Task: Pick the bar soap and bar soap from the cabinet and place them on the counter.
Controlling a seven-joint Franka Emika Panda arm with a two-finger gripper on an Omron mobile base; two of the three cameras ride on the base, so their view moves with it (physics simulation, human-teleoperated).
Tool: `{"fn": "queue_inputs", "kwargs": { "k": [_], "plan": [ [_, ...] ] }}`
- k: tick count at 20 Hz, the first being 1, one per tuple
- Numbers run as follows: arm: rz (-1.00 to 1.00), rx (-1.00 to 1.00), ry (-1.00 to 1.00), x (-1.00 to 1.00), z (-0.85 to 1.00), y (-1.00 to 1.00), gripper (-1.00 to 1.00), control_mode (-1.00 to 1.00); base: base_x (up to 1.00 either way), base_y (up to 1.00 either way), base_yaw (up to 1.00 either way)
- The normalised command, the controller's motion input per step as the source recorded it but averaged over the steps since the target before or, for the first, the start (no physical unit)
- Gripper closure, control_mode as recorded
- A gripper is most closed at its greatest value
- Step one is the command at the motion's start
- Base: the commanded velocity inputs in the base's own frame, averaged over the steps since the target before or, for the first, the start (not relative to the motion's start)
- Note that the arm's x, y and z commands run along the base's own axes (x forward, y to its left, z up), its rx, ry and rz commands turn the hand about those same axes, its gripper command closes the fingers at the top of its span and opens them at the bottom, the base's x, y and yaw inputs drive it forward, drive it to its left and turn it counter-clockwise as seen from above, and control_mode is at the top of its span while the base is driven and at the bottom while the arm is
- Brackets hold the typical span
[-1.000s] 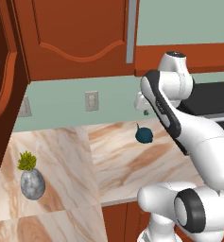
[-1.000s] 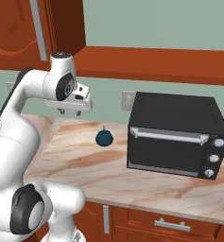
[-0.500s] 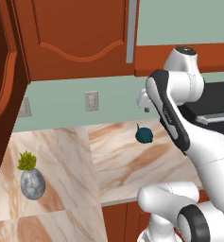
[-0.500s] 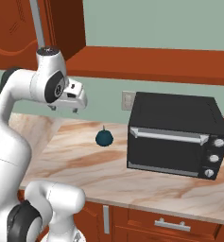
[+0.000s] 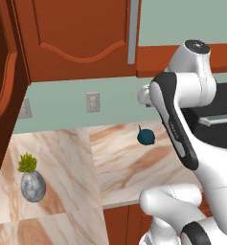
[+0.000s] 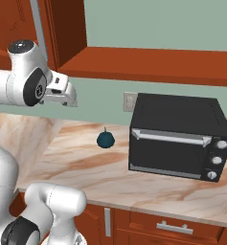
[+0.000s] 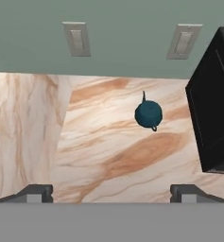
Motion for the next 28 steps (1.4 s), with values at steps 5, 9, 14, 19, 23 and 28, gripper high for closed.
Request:
{"fn": "queue_inputs", "kwargs": {
  "k": [5,9,14,19,23,28],
  "plan": [
    [0.0,0.0,-0.17,-0.21,0.31,0.27,-1.0,-1.0,0.0,0.0,0.0],
    [0.0,-0.01,-0.28,-0.24,0.26,0.25,-1.0,-1.0,0.0,0.0,0.0],
    [0.0,0.0,-0.19,-0.33,0.3,0.12,-1.0,-1.0,0.0,0.0,0.0],
    [0.01,0.0,-0.23,-0.44,0.2,0.01,-1.0,-1.0,0.0,0.0,0.0],
    [0.0,0.0,-0.28,-0.34,0.29,0.01,-1.0,-1.0,0.0,0.0,0.0],
    [0.0,-0.01,-0.31,-0.17,0.25,0.06,-1.0,-1.0,0.0,0.0,0.0]
  ]
}}
